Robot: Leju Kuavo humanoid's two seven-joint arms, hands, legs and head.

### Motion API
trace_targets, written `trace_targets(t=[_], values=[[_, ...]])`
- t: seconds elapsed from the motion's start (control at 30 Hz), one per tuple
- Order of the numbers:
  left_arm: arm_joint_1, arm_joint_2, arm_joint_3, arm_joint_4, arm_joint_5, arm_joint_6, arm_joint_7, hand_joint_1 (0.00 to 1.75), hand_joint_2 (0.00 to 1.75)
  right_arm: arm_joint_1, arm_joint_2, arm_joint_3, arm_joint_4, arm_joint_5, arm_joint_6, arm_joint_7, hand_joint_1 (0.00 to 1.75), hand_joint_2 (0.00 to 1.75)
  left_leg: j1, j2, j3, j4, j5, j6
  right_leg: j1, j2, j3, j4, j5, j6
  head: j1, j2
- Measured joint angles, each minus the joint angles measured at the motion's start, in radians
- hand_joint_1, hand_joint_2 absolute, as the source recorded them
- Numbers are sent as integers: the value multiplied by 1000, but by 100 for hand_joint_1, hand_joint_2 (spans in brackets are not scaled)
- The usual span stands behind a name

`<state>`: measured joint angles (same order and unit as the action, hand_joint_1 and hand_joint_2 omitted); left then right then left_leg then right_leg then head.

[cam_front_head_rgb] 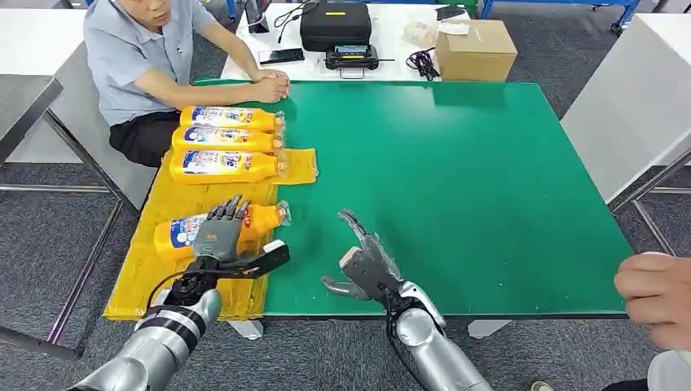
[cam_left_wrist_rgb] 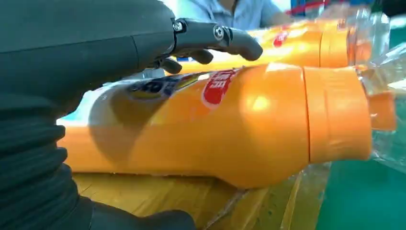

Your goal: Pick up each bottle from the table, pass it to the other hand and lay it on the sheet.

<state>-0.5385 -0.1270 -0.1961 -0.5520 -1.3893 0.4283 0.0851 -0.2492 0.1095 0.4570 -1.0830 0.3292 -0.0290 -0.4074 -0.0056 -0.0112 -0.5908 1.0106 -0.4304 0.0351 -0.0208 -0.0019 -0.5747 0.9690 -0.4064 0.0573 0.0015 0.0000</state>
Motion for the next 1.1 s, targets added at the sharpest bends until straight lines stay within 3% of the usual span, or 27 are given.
trace_targets(t=[0.3,0.7,0.9,1.1], values=[[-29,0,-11,29,50,-100,-13,0,175,0,2,-8,0,21,3,2,0,175,0,0,3,0,0,0,0,0,3,0,0,0,0,0],[51,-14,-56,-29,138,124,-115,0,175,21,3,-34,-13,19,-8,-5,0,175,0,0,1,0,0,0,0,0,0,0,0,0,0,0],[107,-28,-80,-100,164,144,-134,0,175,43,3,-49,-34,12,-12,-9,0,175,0,1,-3,0,0,0,0,1,-4,0,0,0,0,0],[251,-62,-94,-341,204,272,-293,0,175,86,1,-64,-75,3,-41,-26,0,175,0,2,-8,0,0,0,0,1,-9,0,0,0,0,0]])
